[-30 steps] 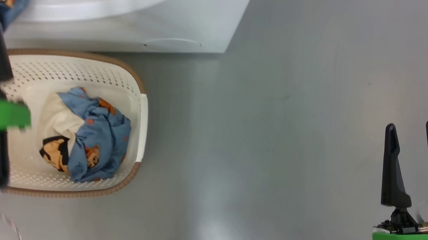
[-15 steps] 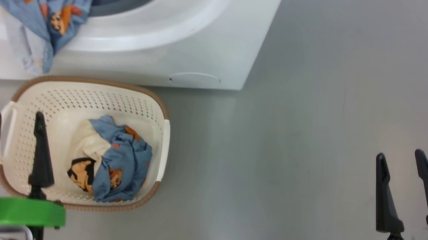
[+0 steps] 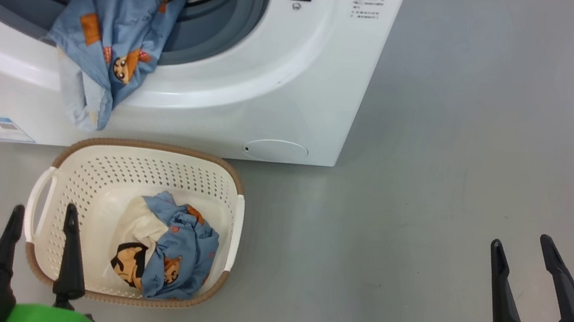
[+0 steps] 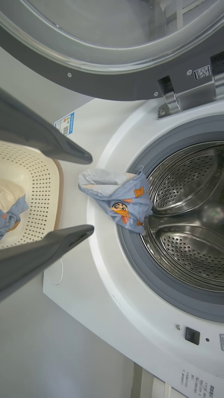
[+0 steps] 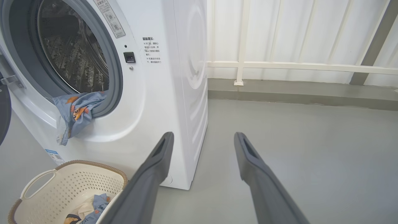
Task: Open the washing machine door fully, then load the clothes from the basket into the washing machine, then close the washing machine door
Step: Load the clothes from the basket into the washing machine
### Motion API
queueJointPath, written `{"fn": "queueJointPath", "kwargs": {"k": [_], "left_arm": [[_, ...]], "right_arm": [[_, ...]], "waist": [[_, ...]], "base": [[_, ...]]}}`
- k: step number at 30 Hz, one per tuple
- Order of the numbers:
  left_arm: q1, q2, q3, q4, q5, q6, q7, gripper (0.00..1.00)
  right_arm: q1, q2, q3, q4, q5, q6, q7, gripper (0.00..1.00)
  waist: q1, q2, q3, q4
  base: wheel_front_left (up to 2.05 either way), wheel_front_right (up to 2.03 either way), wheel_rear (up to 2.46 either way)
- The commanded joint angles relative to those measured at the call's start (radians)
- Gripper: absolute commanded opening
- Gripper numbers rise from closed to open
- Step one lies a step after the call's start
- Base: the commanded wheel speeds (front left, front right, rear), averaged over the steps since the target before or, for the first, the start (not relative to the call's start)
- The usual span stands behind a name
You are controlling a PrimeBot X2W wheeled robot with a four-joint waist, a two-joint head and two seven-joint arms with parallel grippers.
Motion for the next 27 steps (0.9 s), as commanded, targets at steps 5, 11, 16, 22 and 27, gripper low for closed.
{"fn": "queueJointPath", "kwargs": {"k": [5, 11, 16, 22, 27], "left_arm": [[0.014, 0.014, 0.032, -0.004, -0.01, -0.011, -0.008, 1.0], [0.016, 0.011, 0.033, -0.004, -0.015, -0.013, -0.008, 1.0], [0.012, 0.011, 0.033, -0.005, -0.015, -0.012, -0.008, 1.0], [0.003, 0.012, 0.028, 0.009, -0.017, -0.015, -0.005, 1.0], [-0.038, 0.014, 0.022, 0.049, -0.022, -0.025, 0.003, 1.0]], "right_arm": [[0.013, -0.009, 0.031, -0.018, -0.011, 0.002, -0.005, 1.0], [0.015, -0.004, 0.03, -0.017, -0.01, 0.002, -0.005, 1.0], [0.012, -0.004, 0.031, -0.019, -0.009, 0.002, -0.005, 1.0], [0.009, -0.005, 0.031, -0.022, -0.007, 0.002, -0.005, 1.0], [-0.003, -0.009, 0.033, -0.03, -0.004, 0.002, -0.005, 1.0]], "waist": [[0.0001, 0.0, -0.021, 0.004], [0.0001, 0.0, -0.024, 0.001], [0.0001, 0.0, -0.02, -0.002], [0.0001, 0.0, -0.008, -0.001], [0.0001, 0.0, 0.023, 0.0]], "base": [[0.0, 0.0, 0.0], [0.0, 0.0, 0.0], [0.0, 0.0, 0.0], [0.0, 0.0, 0.0], [0.0, 0.0, 0.0]]}}
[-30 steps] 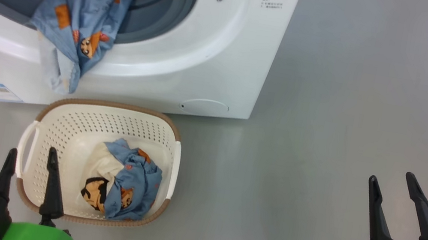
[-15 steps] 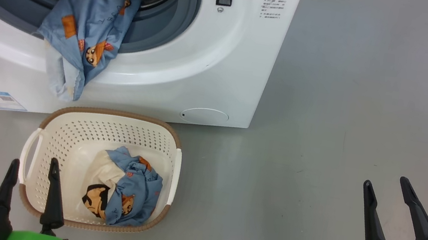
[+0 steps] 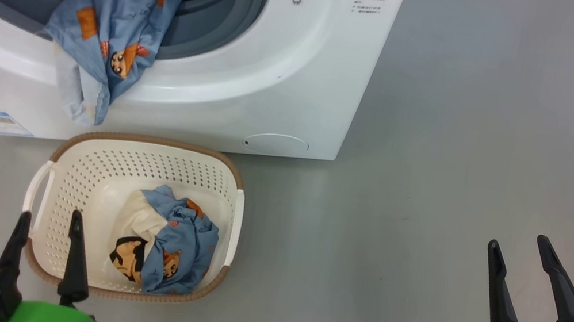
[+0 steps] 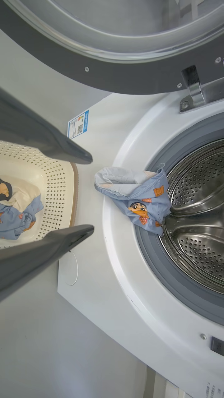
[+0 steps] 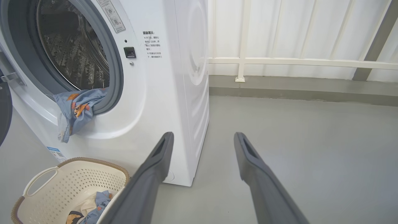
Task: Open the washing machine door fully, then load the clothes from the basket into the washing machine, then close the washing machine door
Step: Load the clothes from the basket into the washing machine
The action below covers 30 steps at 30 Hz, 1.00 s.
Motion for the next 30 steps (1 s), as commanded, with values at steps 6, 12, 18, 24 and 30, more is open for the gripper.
{"fn": "queueJointPath", "kwargs": {"k": [6, 12, 18, 24, 30], "left_arm": [[-0.112, 0.021, 0.027, 0.087, -0.022, -0.035, 0.012, 1.0], [-0.216, 0.033, 0.047, 0.173, -0.03, -0.05, 0.006, 1.0], [-0.33, 0.059, 0.07, 0.264, -0.04, -0.075, 0.001, 1.0], [-0.395, 0.081, 0.089, 0.313, -0.044, -0.079, 0.0, 1.0], [-0.467, 0.107, 0.097, 0.374, -0.058, -0.099, 0.02, 1.0]], "right_arm": [[-0.04, -0.019, 0.034, -0.035, 0.005, 0.002, -0.005, 1.0], [-0.08, -0.011, 0.022, -0.048, 0.016, 0.002, -0.005, 1.0], [-0.12, 0.01, 0.024, -0.049, 0.028, 0.002, -0.005, 1.0], [-0.149, 0.034, 0.033, -0.05, 0.037, 0.002, -0.005, 1.0], [-0.168, 0.041, 0.035, -0.051, 0.044, 0.002, -0.005, 1.0]], "waist": [[0.0, 0.0, 0.067, -0.018], [0.0, 0.0, 0.141, -0.042], [0.0, 0.0, 0.208, -0.071], [0.0, 0.0, 0.251, -0.097], [0.0, 0.0, 0.292, -0.107]], "base": [[0.0, 0.0, 0.0], [0.0, 0.0, 0.0], [0.0, 0.0, 0.0], [0.0, 0.0, 0.0], [0.0, 0.0, 0.0]]}}
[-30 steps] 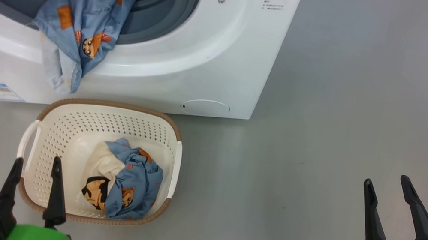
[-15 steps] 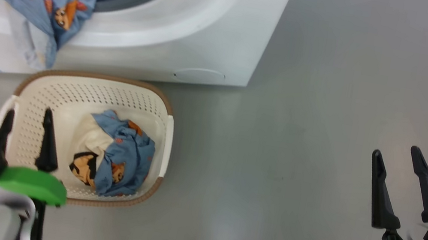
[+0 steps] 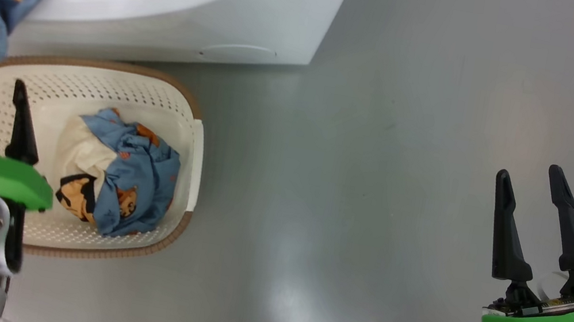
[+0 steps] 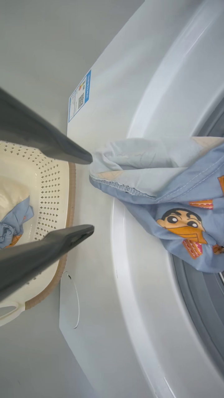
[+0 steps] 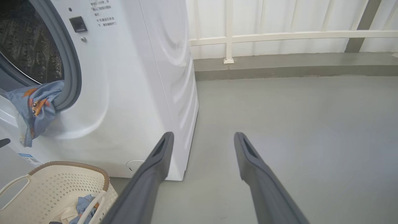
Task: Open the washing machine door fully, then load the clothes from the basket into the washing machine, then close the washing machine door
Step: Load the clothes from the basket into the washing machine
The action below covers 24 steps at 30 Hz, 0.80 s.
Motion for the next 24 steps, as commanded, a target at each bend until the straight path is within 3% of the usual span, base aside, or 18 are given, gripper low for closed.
{"fn": "queueJointPath", "kwargs": {"k": [1, 11, 24], "left_arm": [[-0.027, 0.046, 0.036, 0.004, -0.01, -0.016, 0.008, 1.0], [-0.163, 0.112, 0.045, 0.058, -0.028, -0.032, 0.118, 1.0], [-0.278, 0.212, 0.033, -0.032, -0.026, -0.018, 0.339, 1.0]], "right_arm": [[-0.003, -0.003, 0.024, -0.025, 0.01, 0.002, -0.005, 1.0], [-0.033, -0.001, 0.033, -0.026, 0.017, 0.002, -0.005, 1.0], [-0.063, 0.018, 0.048, -0.016, 0.028, 0.002, -0.005, 1.0]], "waist": [[-0.0001, 0.0, 0.029, -0.014], [-0.0001, 0.0, 0.08, -0.024], [-0.0001, 0.0, 0.11, -0.049]], "base": [[0.0, 0.0, 0.0], [0.0, 0.0, 0.0], [0.0, 0.0, 0.0]]}}
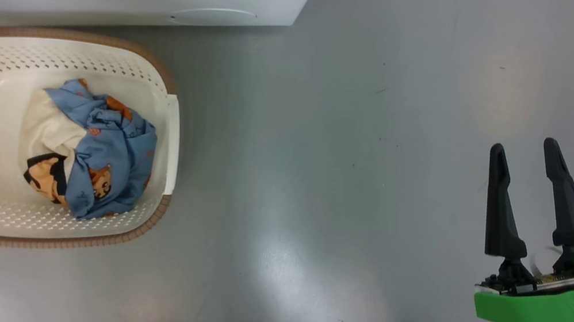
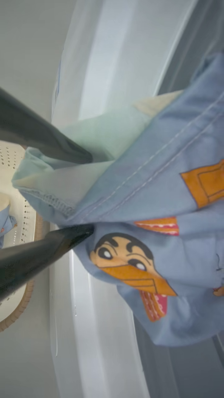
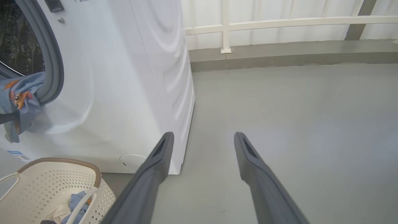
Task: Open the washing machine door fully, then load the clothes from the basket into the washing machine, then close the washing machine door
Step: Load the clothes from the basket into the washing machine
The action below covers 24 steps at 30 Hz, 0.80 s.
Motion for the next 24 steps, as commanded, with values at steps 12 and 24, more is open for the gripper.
{"fn": "queueJointPath", "kwargs": {"k": [12, 24], "left_arm": [[-0.016, 0.11, 0.017, -0.139, -0.01, 0.019, 0.145, 0.0], [0.002, 0.195, 0.005, -0.407, -0.014, 0.013, 0.299, 0.0]], "right_arm": [[-0.01, 0.01, 0.023, -0.012, 0.022, 0.002, -0.005, 1.0], [-0.007, 0.006, 0.016, -0.016, 0.019, 0.002, -0.005, 1.0]], "waist": [[0.0, 0.0, 0.004, -0.018], [0.0, 0.0, 0.004, -0.006]], "base": [[0.0, 0.0, 0.0], [0.0, 0.0, 0.0]]}}
